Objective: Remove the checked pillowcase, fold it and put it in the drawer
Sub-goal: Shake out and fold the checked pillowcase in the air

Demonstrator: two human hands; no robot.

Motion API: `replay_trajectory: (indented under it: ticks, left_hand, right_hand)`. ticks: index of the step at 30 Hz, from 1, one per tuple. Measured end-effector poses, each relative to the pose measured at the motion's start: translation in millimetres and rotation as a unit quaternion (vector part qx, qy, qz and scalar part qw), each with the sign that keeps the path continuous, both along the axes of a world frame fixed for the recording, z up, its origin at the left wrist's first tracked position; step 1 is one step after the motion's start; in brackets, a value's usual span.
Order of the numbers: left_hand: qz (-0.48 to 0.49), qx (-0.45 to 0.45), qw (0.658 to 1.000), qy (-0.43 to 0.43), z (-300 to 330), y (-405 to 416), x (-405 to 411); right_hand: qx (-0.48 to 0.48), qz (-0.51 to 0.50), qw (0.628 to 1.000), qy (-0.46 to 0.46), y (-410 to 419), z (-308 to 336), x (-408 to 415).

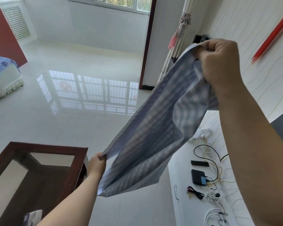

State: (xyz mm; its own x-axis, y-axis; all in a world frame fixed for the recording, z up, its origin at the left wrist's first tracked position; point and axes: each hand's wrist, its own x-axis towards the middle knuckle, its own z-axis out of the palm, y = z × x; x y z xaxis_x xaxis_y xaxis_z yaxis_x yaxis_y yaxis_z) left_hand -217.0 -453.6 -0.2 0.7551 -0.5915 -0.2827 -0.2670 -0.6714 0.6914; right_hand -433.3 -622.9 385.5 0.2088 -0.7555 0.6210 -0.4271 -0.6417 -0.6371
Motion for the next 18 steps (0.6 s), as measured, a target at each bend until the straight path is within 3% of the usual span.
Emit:
replay_trajectory:
  ticks: [5, 18]
  left_hand:
    - [0.088, -0.068, 0.993, 0.042, -3.0, 16.4, 20.8]
    - [0.191, -0.162, 0.962, 0.111, 22.6, 63.3, 63.4]
  right_hand:
    - [0.038, -0.023, 0.999, 0.002, -12.3, -20.8, -6.6]
    - [0.167, -0.081, 0.981, 0.056, -56.3, -97.1, -27.3]
